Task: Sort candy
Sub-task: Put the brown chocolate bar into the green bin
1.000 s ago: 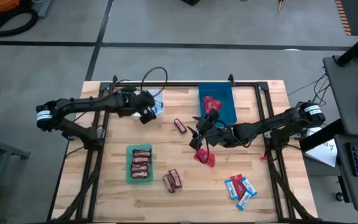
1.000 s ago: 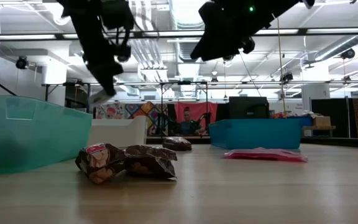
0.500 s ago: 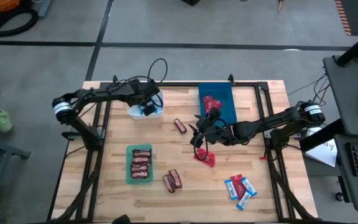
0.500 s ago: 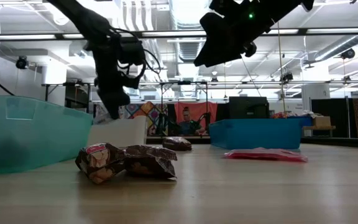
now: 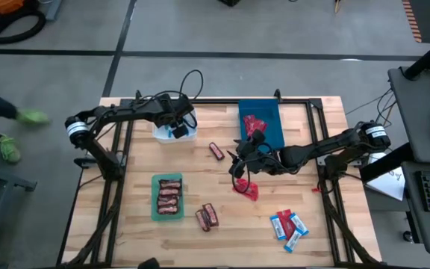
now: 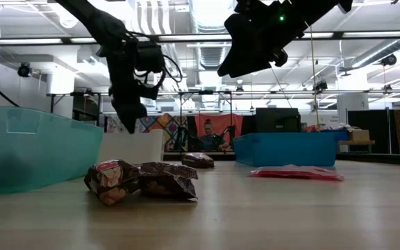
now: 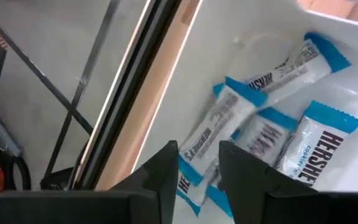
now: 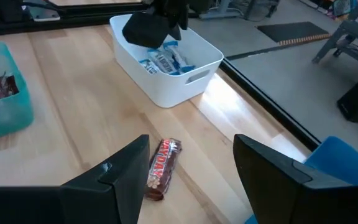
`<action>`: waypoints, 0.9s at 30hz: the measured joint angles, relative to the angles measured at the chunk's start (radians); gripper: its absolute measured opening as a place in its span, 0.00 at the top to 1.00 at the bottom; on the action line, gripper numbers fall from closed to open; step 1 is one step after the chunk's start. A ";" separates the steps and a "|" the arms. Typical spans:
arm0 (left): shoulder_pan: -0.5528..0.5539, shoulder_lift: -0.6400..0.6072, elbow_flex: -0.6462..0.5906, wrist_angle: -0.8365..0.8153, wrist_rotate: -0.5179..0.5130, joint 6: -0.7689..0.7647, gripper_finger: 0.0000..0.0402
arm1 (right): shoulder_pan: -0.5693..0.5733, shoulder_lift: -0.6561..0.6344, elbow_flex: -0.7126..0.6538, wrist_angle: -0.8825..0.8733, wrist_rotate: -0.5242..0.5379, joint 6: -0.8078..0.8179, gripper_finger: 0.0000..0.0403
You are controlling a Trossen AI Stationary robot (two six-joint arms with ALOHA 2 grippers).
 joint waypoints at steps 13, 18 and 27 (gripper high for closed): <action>-0.145 -0.143 -0.006 0.005 0.052 -0.052 0.70 | 0.000 0.000 0.000 0.003 -0.052 0.055 0.44; -0.267 -0.264 -0.055 0.058 0.141 -0.078 0.70 | -0.008 0.001 0.035 -0.024 -0.076 0.077 0.44; -0.527 -0.531 -0.254 0.246 0.142 -0.217 0.70 | -0.066 0.037 0.155 -0.124 -0.222 0.132 0.44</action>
